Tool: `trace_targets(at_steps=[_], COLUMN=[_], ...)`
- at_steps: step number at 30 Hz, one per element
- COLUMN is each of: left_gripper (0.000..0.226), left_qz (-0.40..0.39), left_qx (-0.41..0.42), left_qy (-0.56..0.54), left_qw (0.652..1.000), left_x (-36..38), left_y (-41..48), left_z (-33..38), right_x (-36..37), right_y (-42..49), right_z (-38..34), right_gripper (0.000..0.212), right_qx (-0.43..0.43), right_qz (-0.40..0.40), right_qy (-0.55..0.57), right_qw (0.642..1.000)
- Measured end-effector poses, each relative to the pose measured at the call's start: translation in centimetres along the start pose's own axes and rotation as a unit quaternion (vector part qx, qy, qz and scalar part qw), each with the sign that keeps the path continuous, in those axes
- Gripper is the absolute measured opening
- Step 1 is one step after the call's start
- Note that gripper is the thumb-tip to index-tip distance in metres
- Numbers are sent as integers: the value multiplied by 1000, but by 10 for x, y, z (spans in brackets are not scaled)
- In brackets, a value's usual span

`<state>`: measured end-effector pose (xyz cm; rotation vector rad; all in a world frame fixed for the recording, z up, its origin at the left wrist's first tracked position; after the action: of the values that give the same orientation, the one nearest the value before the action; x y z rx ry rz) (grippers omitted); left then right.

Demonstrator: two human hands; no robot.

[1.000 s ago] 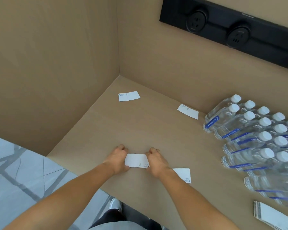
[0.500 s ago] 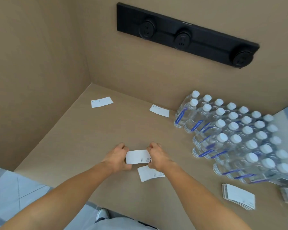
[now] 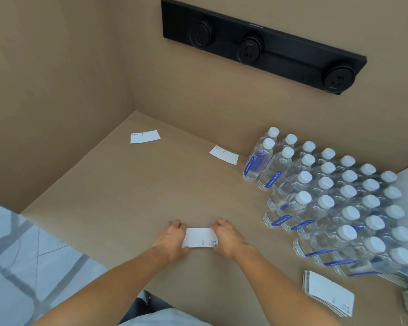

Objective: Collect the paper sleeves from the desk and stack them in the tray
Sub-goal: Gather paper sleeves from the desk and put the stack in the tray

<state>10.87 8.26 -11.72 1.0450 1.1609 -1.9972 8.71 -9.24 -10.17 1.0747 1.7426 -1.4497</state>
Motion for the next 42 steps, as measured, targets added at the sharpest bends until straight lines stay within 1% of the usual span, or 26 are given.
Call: trace_targets(at_steps=[5, 10, 15, 20, 25, 34, 36, 39, 40, 42], left_gripper=[43, 39, 38, 38, 44, 46, 46, 47, 48, 52], left_qz=[18, 24, 40, 32, 17, 2, 0, 6, 10, 21], left_qx=[-22, -48, -63, -61, -52, -64, -66, -69, -67, -56], left_qy=[-24, -72, -109, -111, -90, -81, -83, -85, -88, -89], left_qw=[999, 996, 991, 991, 995, 995, 994, 994, 994, 994], left_x=[6, 11, 11, 8, 5, 0, -1, -3, -3, 0], left_y=[-1, 0, -2, -6, -9, -11, -16, -24, -29, -39], left_z=[3, 2, 4, 5, 7, 9, 9, 9, 10, 17], right_x=[6, 11, 10, 10, 9, 8, 7, 7, 8, 12], right_y=[0, 3, 8, 7, 2, 0, -5, -19, -29, -56], right_z=[2, 5, 4, -1, -3, -3, -5, -4, -3, 3], right_gripper=[28, 36, 39, 49, 43, 48, 57, 82, 85, 80], right_qx=[-25, -42, -45, -31, -19, -12, -11, 6, 21, 48], right_qz=[21, 20, 7, -13, -12, -18, -15, -4, 5, 35], right_qy=[6, 4, -11, -26, -23, -27, -19, 19, 31, 45], right_qw=[999, 999, 999, 999, 999, 999, 1000, 1000, 999, 997])
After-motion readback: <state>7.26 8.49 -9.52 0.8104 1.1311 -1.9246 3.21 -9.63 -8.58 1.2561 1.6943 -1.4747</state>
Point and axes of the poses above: each hand's wrist, its own y-axis towards the middle knuckle, its own x-axis out of the palm, z = x × y, the point moved 4 cm from there along y, towards the middle knuckle, and after that the axes turned 3 degrees about x, right-handed, at the moved point
